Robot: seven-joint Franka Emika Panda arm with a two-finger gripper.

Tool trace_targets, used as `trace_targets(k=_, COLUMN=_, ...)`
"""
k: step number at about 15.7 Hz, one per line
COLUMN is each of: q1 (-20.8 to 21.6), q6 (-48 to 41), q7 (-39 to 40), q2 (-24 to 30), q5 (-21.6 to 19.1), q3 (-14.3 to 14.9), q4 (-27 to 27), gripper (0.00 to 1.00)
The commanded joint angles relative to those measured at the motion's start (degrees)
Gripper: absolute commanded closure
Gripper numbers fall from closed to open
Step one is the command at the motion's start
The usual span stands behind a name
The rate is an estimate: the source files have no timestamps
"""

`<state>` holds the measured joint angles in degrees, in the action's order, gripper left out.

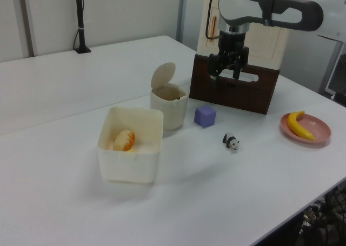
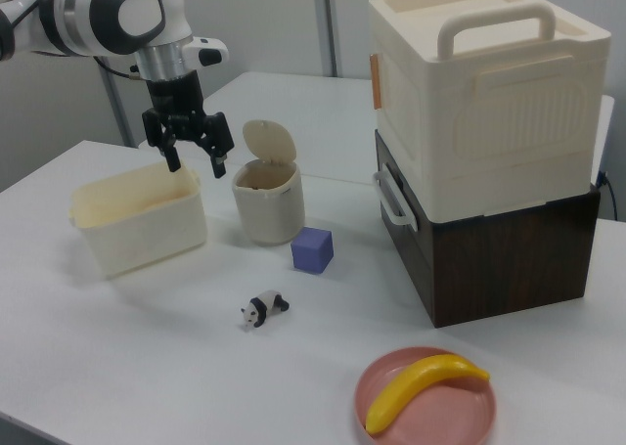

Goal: Close the trash can

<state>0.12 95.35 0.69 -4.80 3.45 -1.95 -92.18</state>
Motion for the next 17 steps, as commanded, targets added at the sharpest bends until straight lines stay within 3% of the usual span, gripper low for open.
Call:
trace_targets(k=1, q1=0.1, q6=-1.9, q7=1.0, q2=1.1, q5=-1.0, q3=0.1, q4=-0.9, gripper=0.0)
trace_targets(k=17, q1=-0.2, q6=-1.0, q7=1.9, q2=-2.1, q5=-1.2, q3=-0.3, q4=-0.8, gripper=0.0)
